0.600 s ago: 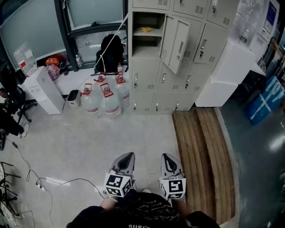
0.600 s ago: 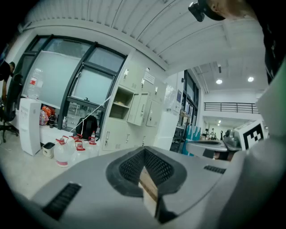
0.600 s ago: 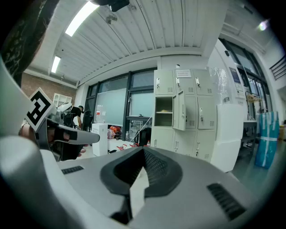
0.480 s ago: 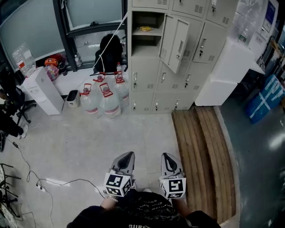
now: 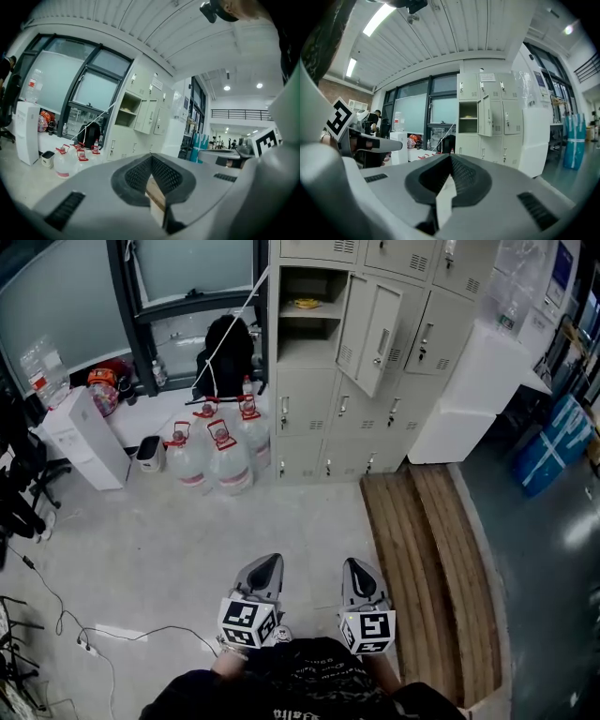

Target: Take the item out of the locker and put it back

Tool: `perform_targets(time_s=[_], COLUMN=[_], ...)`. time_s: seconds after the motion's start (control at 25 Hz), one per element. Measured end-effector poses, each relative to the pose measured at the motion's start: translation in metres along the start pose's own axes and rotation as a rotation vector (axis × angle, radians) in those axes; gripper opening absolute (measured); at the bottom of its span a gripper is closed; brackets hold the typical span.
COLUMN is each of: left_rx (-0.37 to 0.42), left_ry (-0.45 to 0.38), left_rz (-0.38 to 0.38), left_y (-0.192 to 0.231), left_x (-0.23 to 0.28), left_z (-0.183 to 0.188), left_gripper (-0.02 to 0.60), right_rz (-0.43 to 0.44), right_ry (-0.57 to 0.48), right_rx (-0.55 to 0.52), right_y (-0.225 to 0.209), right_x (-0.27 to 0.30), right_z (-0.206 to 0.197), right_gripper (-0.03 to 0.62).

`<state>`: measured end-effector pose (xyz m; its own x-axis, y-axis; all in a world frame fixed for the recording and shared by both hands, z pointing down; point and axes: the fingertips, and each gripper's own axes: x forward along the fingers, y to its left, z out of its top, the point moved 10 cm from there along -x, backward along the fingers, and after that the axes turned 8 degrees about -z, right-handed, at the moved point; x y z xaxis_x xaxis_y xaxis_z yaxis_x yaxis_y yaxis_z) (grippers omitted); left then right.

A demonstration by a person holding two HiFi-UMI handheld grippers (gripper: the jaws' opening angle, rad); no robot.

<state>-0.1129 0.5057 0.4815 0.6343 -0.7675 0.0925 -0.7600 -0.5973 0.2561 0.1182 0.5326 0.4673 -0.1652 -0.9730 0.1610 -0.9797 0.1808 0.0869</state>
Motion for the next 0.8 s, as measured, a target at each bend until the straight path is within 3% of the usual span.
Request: perform_targets(time_s=[0.44, 0.8], left_rx=[-0.020, -0.046], left_ry=[0.061, 0.030], left_rz=[-0.081, 0.030], left_y=[0.012, 0.044], left_x=[0.040, 0.123], left_z=[-0.002, 0.017], left_gripper=[0.003, 0.004], right_rz=[0.024, 0.098], right_ry=[0.042, 0.060], right_rx=[0.044, 0.041], right_y=[-0.012, -0.068], right_x=[0.039, 0.138], right_z=[-0.011, -0.002], right_gripper=[0.003, 0.003])
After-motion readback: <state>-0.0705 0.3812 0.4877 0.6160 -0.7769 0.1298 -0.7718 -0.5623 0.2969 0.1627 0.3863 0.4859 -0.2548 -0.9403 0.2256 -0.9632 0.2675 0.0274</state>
